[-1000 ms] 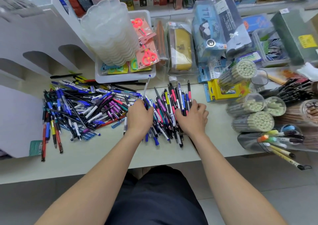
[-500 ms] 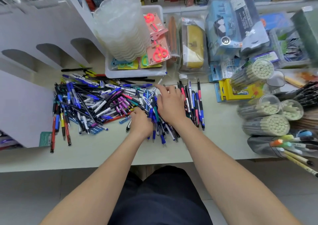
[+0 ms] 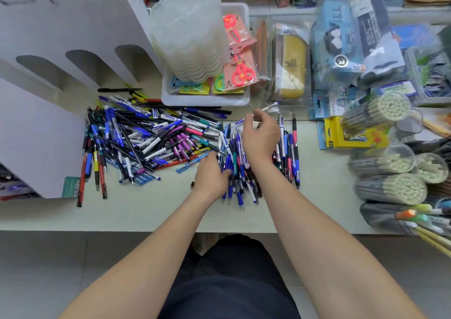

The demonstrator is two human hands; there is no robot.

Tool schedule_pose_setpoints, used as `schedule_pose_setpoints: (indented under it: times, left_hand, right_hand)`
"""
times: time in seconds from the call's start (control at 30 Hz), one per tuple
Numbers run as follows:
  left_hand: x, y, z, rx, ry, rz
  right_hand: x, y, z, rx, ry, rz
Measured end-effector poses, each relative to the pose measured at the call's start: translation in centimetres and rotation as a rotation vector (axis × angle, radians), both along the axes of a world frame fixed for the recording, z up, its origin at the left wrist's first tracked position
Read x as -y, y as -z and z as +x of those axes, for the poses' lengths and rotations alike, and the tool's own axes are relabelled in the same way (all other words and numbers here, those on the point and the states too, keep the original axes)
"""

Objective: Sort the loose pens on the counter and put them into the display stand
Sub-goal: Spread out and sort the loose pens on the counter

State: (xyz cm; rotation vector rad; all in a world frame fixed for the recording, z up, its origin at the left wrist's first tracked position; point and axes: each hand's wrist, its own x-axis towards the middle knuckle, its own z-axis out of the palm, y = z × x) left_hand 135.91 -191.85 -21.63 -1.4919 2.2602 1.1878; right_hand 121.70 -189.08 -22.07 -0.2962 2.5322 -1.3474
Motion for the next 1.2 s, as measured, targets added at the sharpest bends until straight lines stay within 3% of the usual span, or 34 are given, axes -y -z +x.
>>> schedule_pose_setpoints:
  times: [0.13,0.23,0.33,0.47,0.57,0.73,0.87,1.0,1.1,1.2]
  left_hand:
    - [0.3,0.0,-0.2,0.026,0.043,0.013]
    - [0.4,-0.2,-0.6,0.037,0.068,0.018]
    - [0.0,-0.3,-1.1,0.047,0.086,0.0]
    - [-0.6,-0.3,-1.6,0.026,0.129,-0.048]
    - [-0.8,-0.6,-2.2,0.012,0.14,-0.039]
    - [-0.4,-0.8,-2.2,-0.002,0.207,0.058]
    - [0.1,-1.7,-1.5,0.047,0.182,-0.046]
    - [0.9,-1.8,0.1,0.181,0.129,-0.265]
    - [1.0,-0.7,0.9,0.275,0.195,-0.235]
    - [0.8,0.1,0.7,0.181,0.165,-0.175]
  right_hand:
    - [-1.9,-1.6,-0.4,0.032,0.197,-0.174]
    - [-4.3,-2.4,-0.8,0.013,0.237,-0.154]
    - [-6.9,-2.3,-1.1,-0.074,0.09,-0.005]
    - [-8.9,-0.4,-0.5,-0.235,-0.339,0.357]
    - [-10.0,0.5,0.6,-0.363,-0.347,0.475]
    - [-11.6,2.0,1.5,-0.115,-0.406,0.62]
    - [-12.3,1.3,0.7,-0.197,-0.325,0.584]
    - [-12.7,1.3,-0.6,-0.022,-0.167,0.569]
    - [-13.3,1.7,-0.8,-0.043,-0.215,0.541]
    - [-13.8,1.8,-0.9,-0.078,-0.229,0.526]
